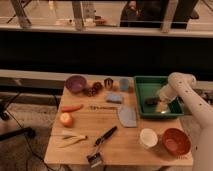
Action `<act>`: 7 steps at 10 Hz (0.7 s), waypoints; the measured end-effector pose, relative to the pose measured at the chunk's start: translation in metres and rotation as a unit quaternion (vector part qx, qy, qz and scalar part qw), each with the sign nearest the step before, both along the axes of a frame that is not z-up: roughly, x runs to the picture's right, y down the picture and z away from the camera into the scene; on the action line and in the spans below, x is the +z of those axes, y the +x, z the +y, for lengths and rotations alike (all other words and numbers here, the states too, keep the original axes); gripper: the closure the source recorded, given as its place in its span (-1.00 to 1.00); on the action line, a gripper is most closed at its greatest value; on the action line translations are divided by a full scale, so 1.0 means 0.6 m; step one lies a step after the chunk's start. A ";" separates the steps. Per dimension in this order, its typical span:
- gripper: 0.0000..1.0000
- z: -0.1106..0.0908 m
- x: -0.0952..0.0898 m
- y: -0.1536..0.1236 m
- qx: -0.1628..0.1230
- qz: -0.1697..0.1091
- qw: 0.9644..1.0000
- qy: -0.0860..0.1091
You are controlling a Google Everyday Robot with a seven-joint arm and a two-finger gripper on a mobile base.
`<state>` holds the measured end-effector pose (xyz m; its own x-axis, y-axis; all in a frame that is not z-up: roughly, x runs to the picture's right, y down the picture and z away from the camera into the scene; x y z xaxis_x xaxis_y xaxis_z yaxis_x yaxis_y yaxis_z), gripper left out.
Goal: Wipe tray with eraser
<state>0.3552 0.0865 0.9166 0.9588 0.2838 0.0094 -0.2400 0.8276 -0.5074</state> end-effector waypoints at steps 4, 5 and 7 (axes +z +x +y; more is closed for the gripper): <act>-0.60 -0.044 0.009 -0.013 -0.004 -0.005 1.000 0.009; -0.60 -0.055 0.014 -0.014 -0.004 -0.007 1.000 0.008; -0.60 -0.062 0.031 -0.010 -0.008 -0.011 1.000 -0.013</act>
<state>0.3494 0.0495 0.9350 0.9630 0.2684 0.0229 -0.2151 0.8175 -0.5342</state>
